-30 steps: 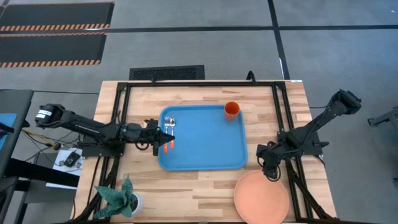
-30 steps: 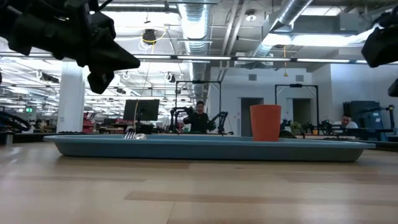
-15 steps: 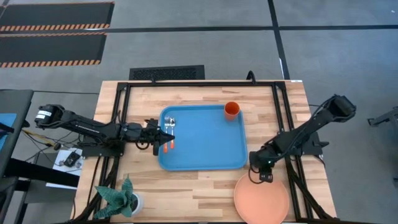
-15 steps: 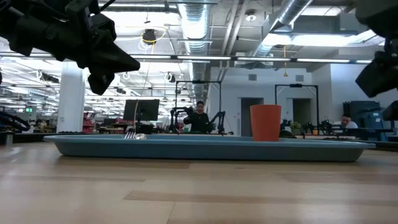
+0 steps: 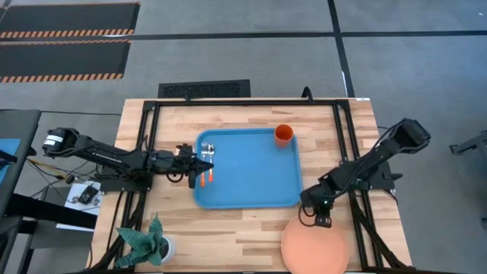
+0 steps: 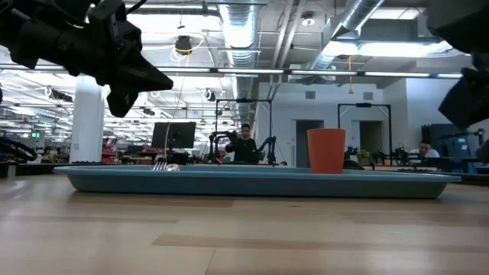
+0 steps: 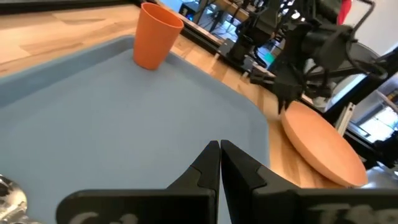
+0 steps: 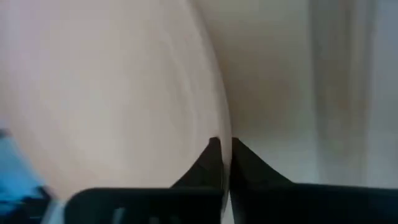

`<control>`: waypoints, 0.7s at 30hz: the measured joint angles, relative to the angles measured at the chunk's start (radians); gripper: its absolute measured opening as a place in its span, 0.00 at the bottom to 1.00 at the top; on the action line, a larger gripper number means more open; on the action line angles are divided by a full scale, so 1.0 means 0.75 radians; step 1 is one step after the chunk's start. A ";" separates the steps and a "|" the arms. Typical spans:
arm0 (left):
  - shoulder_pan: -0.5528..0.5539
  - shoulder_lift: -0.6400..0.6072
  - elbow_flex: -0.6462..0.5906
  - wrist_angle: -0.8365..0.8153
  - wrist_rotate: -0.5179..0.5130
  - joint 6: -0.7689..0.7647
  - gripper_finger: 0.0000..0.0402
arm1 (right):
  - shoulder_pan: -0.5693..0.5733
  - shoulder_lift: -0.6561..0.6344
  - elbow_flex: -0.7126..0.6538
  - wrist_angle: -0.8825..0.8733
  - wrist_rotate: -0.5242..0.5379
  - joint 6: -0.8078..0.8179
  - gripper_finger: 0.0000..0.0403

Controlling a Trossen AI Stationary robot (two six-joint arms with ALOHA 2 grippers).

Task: Pick and place plate/cup/fork/spoon on tray
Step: Put the light orange plate to the right of the orange spoon on the blue serving tray

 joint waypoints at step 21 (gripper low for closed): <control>-0.001 -0.001 0.001 0.014 -0.008 0.082 0.00 | -0.045 -0.422 0.144 -0.026 0.302 0.850 0.03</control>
